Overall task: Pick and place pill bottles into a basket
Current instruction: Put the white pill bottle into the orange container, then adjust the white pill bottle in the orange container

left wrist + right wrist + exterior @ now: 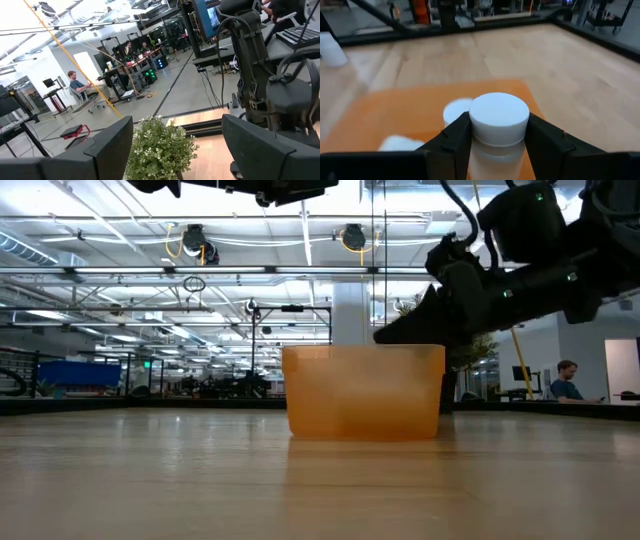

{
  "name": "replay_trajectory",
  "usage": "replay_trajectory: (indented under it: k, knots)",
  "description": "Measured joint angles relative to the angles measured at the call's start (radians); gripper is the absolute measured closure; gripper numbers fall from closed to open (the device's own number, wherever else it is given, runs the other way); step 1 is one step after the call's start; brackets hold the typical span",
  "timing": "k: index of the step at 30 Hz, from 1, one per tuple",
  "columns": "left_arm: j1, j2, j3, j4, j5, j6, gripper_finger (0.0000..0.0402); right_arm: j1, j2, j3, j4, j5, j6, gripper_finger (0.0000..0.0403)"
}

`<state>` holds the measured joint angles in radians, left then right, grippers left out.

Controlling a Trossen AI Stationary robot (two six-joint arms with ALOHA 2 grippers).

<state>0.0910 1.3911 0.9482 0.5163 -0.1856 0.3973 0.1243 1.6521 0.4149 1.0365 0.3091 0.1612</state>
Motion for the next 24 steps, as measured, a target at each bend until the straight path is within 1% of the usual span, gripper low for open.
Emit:
replay_trajectory:
  k: [1, 2, 6, 7, 9, 13, 17, 19, 22, 23, 24]
  knots:
    - [0.000, 0.000, 0.000, 0.000, 0.000, 0.000, 0.0096, 0.000, -0.009, 0.001, 0.002, 0.000, -0.001, 0.0251]
    - [0.000, 0.000, 0.000, 0.000, 0.000, 0.000, 0.0096, 0.000, -0.018, 0.001, 0.003, 0.001, 0.001, 0.0231]
    - [0.000, 0.000, 0.000, 0.000, 0.000, 0.000, 0.0096, 0.000, -0.061, 0.001, 0.004, 0.005, 0.010, 0.0139]
    - [0.000, 0.000, 0.000, 0.000, 0.000, -0.001, 0.0096, 0.000, -0.071, 0.001, -0.005, 0.007, 0.010, 0.0123]
    - [0.000, 0.000, 0.000, 0.000, 0.000, -0.001, 0.0096, 0.000, -0.087, 0.001, -0.036, 0.022, 0.009, 0.0105]
    - [0.000, 0.000, 0.000, -0.001, 0.001, -0.004, 0.0096, 0.001, -0.094, 0.001, -0.050, 0.031, -0.005, 0.0094]
    - [-0.006, 0.000, 0.000, -0.026, 0.008, -0.055, 0.0096, 0.004, -0.101, 0.017, -0.041, 0.030, -0.033, 0.0093]
    - [-0.012, 0.000, 0.000, -0.074, 0.057, -0.102, 0.0096, 0.008, -0.129, 0.023, -0.046, 0.031, -0.058, 0.0095]
    - [-0.031, 0.001, 0.000, -0.147, 0.189, -0.173, 0.0096, 0.014, -0.190, 0.031, -0.056, 0.030, -0.102, 0.0100]
    - [-0.046, 0.001, 0.000, -0.179, 0.228, -0.175, 0.0096, 0.015, -0.217, 0.030, -0.059, 0.030, -0.120, 0.0102]
    - [-0.068, 0.000, 0.007, -0.235, 0.245, -0.169, 0.0096, 0.016, -0.246, 0.031, -0.067, 0.030, -0.140, 0.0103]
